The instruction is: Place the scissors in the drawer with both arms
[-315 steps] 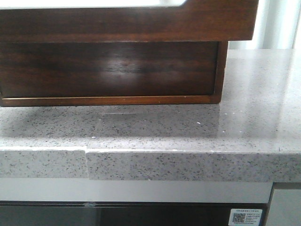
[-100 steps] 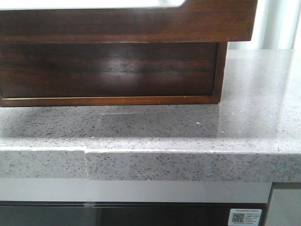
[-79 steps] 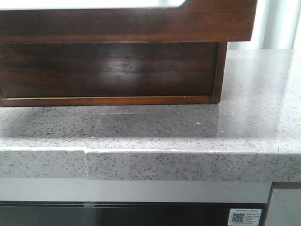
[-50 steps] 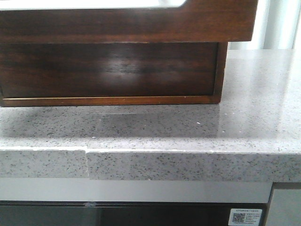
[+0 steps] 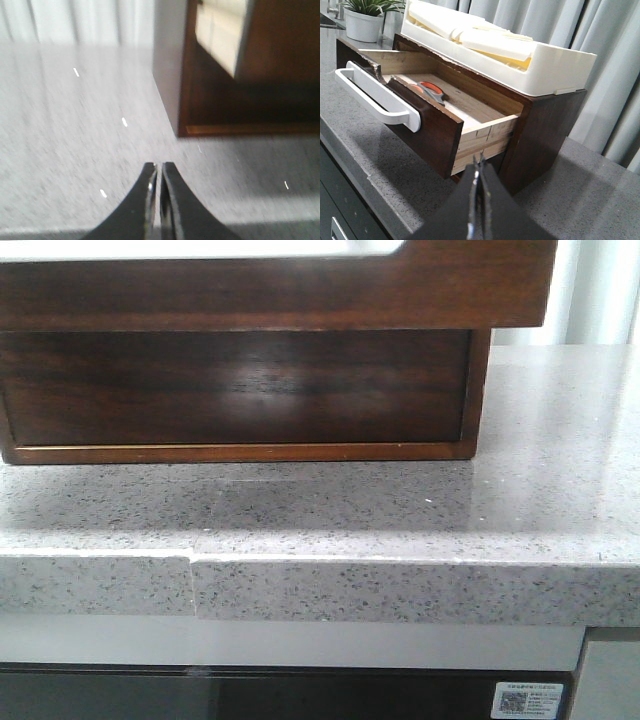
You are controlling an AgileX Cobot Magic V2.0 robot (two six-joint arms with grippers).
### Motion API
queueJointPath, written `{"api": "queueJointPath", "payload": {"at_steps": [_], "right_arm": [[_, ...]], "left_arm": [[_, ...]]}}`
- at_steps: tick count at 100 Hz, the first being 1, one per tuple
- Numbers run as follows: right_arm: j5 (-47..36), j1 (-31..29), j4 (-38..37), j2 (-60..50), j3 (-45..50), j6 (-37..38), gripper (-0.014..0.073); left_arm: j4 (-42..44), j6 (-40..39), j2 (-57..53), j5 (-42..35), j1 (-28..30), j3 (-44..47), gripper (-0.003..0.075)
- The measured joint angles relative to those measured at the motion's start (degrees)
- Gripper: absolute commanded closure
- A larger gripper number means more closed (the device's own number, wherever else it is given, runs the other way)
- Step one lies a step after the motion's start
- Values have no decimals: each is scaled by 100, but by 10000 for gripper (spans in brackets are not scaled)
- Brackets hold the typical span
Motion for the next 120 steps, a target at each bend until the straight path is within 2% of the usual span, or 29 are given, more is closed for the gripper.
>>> {"api": "queueJointPath", "payload": {"at_steps": [7,26,111,120], "right_arm": [[0,0,0,0,0,0,630],[0,0,0,0,0,0,630],[73,0,-40,0,47,0,630],[96,-195,-101,0,231,89,630]], "left_arm": [[162,-133,-86,145,166,0,739],[266,-210,-86,1131,469,0,739],[245,-212,-86,1165,512,0,739],[245,-222,-86,1165,512,0,739]]}}
